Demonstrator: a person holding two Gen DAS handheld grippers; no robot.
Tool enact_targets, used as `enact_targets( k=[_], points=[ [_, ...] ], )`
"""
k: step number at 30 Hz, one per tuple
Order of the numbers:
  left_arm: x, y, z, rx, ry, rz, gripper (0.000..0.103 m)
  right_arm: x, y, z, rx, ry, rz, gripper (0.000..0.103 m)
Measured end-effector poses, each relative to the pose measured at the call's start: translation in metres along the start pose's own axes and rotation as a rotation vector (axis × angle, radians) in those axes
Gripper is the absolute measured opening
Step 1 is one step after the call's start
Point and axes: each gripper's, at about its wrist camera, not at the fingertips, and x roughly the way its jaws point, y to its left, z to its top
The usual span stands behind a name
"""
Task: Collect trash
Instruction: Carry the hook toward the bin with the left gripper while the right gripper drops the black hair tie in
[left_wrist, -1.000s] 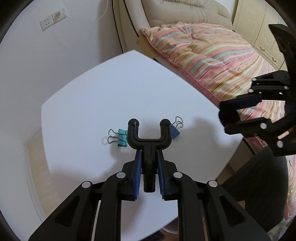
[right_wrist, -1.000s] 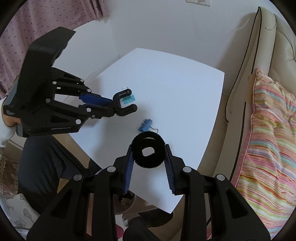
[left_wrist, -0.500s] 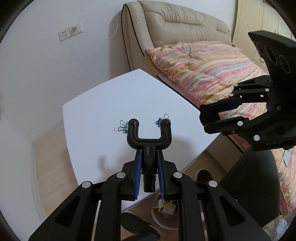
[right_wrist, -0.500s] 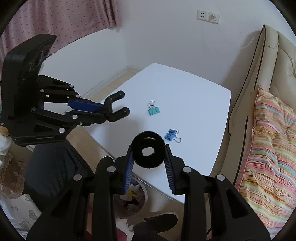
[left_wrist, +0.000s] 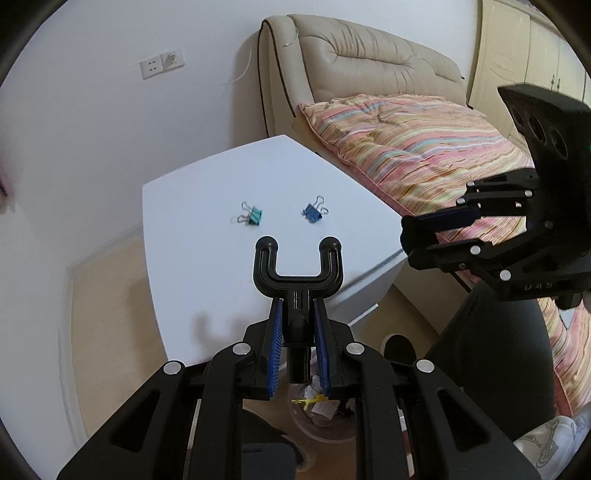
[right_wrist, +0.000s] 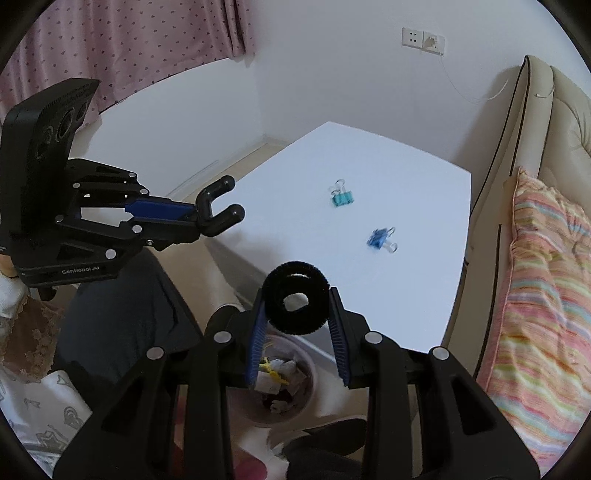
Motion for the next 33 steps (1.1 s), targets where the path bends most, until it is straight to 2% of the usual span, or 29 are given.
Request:
enact_targets(
  k=[13,24,26,27,28,31,33],
  points=[
    [-0.004,-0.005,-0.046,-0.062,0.026,-0.012,0.016,0.030,0.030,-0.049,0.043,0.069,0.063,0.032],
    [-0.011,-0.001,-0.050,-0.077,0.020,-0.016,0.016,0.040,0.040,-0.046,0.016,0.090,0.090,0.033],
    [-0.012,0.001,-0.050,-0.079,0.017,-0.015,0.016,0.041,0.042,-0.045,0.007,0.094,0.085,0.044],
    [-0.011,0.001,-0.050,-0.080,0.017,-0.015,0.016,0.043,0.043,-0.045,0.003,0.095,0.075,0.064],
    [-0.011,0.001,-0.050,-0.080,0.018,-0.015,0.016,0.043,0.043,-0.046,0.002,0.093,0.068,0.078],
    [-0.012,0.001,-0.052,-0.079,0.020,-0.019,0.016,0.044,0.041,-0.046,0.015,0.086,0.070,0.088],
    [-0.012,-0.001,-0.052,-0.077,0.022,-0.023,0.016,0.044,0.040,-0.046,0.020,0.085,0.064,0.090]
  ],
)
